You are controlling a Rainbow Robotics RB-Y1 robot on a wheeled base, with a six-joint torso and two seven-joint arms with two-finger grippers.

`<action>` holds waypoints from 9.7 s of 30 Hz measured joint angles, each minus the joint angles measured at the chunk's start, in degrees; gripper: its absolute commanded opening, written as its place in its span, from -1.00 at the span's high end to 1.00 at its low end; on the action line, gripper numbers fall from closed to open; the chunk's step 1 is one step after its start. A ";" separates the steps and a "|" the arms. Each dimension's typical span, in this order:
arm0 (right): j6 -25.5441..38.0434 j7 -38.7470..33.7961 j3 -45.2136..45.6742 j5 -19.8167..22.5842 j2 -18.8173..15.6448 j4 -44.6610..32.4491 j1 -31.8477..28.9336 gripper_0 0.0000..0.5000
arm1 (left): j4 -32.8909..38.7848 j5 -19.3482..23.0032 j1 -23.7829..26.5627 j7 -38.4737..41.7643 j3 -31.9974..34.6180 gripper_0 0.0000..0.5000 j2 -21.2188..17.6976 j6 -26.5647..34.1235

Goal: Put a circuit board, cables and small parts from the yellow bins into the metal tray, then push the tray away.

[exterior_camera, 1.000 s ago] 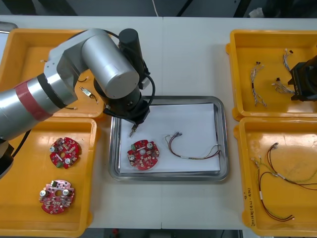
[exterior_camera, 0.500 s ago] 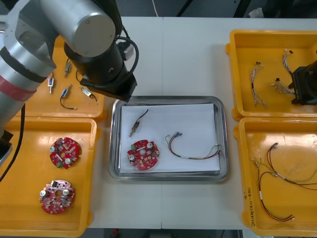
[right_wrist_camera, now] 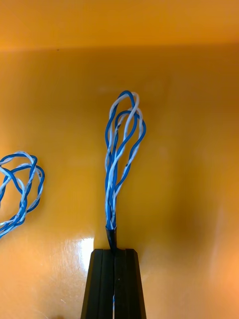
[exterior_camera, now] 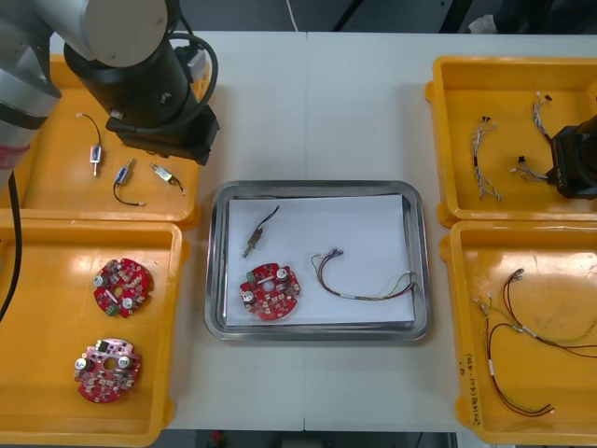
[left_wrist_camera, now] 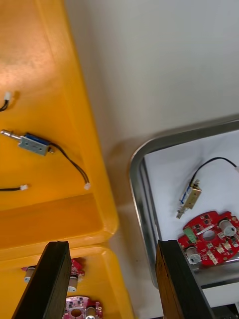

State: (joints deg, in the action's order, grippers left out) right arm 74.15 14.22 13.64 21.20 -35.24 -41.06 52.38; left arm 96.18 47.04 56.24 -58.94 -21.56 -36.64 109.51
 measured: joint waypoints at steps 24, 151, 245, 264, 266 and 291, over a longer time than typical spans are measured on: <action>22.28 0.28 0.01 0.34 -0.13 -18.16 -0.33 1.00 | -16.54 -6.07 0.00 -19.43 13.15 -1.00 -2.82 -0.40; 11.20 109.04 -57.08 11.35 0.94 -59.15 -6.11 -1.00 | -24.27 -11.75 -11.01 -22.89 10.33 1.00 -6.00 -25.09; 35.68 65.37 15.85 24.86 -1.35 -93.07 -52.60 -1.00 | 0.29 0.69 -1.32 10.95 -24.31 0.99 6.17 -20.60; 35.68 65.35 15.31 23.46 -1.25 -92.98 -53.62 -1.00 | -5.09 -2.40 -1.31 10.95 -29.10 0.98 7.42 -27.14; 35.68 65.35 15.31 23.47 -1.25 -92.98 -53.69 -1.00 | -5.09 -2.40 -1.31 10.95 -29.13 0.82 7.42 -27.20; 35.68 65.23 15.31 23.71 -1.24 -92.97 -54.40 -1.00 | -5.05 -1.65 -1.16 10.95 -27.07 -1.00 7.43 -25.12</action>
State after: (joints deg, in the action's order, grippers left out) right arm 109.83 79.45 28.94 44.91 -36.49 -134.03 -2.02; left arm 91.13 45.38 55.08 -47.99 -48.63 -29.21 84.39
